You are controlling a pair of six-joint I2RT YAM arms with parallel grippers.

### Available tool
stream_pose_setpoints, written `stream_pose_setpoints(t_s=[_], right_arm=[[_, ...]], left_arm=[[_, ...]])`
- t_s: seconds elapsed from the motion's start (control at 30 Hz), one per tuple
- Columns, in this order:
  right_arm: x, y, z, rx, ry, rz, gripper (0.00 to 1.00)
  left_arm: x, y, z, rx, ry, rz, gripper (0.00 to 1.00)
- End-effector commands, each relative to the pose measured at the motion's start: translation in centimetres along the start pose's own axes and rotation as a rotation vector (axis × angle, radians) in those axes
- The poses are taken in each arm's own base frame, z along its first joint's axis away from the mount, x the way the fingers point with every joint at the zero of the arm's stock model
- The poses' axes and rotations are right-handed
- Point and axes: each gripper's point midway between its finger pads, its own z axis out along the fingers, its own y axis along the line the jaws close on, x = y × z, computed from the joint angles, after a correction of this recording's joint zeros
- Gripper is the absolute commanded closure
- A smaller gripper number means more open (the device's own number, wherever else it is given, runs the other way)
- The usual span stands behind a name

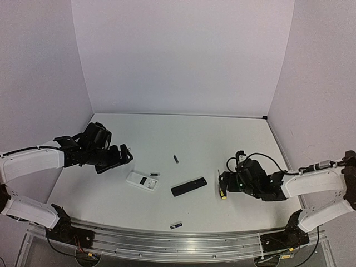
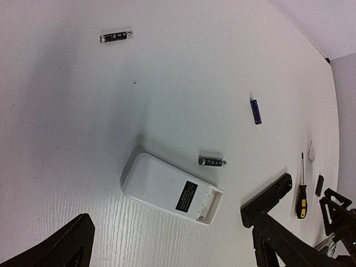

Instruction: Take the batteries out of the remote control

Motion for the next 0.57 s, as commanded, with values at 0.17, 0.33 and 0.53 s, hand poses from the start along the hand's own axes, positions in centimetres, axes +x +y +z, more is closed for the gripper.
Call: stream_pose_setpoints(t_s=[0.17,0.33,0.53], right_arm=[[-8.3,-3.3,-9.6,0.284,-0.018,-0.090,0.14],[-9.9,-4.2,-12.2,0.291,-0.072,-0.065,0.13],[-9.8,-5.3,-13.5,0.276,-0.113,-0.025,0.12]], left_arm=[[-0.7,0.8,-1.7,-0.046,-0.031,-0.021,0.00],[-1.4,0.9,-2.8,-0.062,-0.061,-0.036,0.00],[-1.9,1.3,-4.0,-0.070,-0.098,-0.055,0.00]])
